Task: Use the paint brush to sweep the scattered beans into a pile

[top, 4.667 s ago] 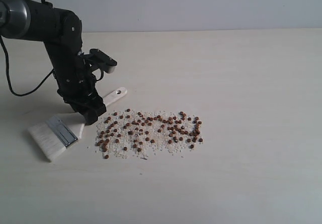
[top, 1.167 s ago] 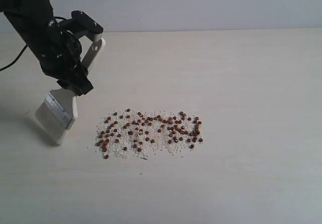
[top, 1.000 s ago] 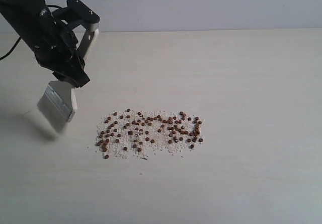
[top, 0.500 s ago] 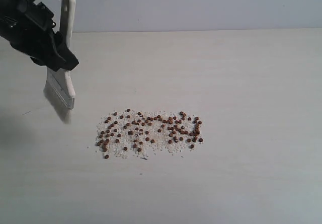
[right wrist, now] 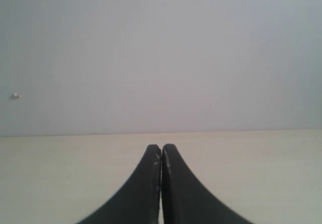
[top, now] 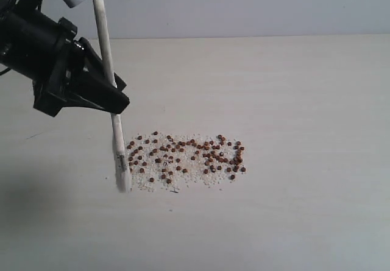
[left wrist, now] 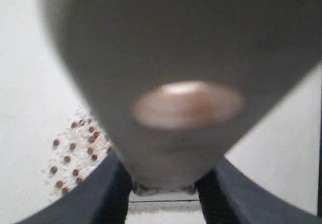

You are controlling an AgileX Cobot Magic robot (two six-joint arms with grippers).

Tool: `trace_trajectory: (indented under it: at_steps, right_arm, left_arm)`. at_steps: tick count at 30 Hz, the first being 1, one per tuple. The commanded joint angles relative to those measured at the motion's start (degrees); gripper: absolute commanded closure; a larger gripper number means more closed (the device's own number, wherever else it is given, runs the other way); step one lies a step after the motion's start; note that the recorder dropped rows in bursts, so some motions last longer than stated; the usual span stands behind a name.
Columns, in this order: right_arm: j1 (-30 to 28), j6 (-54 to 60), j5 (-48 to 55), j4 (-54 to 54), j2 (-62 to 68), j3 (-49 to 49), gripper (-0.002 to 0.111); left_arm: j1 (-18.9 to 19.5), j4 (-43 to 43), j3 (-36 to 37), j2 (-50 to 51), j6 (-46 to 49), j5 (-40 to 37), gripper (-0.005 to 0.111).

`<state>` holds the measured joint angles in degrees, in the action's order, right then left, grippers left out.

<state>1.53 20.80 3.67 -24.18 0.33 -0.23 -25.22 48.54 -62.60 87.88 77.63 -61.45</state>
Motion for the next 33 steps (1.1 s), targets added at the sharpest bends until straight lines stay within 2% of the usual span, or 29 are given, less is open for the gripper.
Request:
trace_trajectory:
  at_steps: [1,7,17,21,30,33]
  right_arm:
    - [-0.23,0.01,-0.15,0.17,-0.33,0.23,0.108]
    - [-0.23,0.01,-0.15,0.17,-0.33,0.23,0.108]
    - [-0.23,0.01,-0.15,0.17,-0.33,0.23,0.108]
    - [-0.23,0.46,-0.39,0.45,-0.33,0.23,0.108]
    - [-0.23,0.50,-2.43,2.33,-0.33,0.23,0.108]
    - [-0.23,-8.72,-6.65,-3.96,-0.33,0.23,0.108]
  left_arm:
    - [0.10,6.00,1.66,-0.85,7.09,-4.31,0.107]
    - [0.10,13.64,3.30,-0.85,17.17,-8.52,0.107]
    - [0.10,19.79,4.68,-0.85,28.52,-8.52,0.107]
    - [0.10,20.05,5.98,-0.85,32.13,-8.52,0.107]
    - [0.10,16.48,6.08,-0.75,33.19,-8.52,0.107]
    - [0.10,15.95,6.08,0.20,34.45,-8.52,0.107]
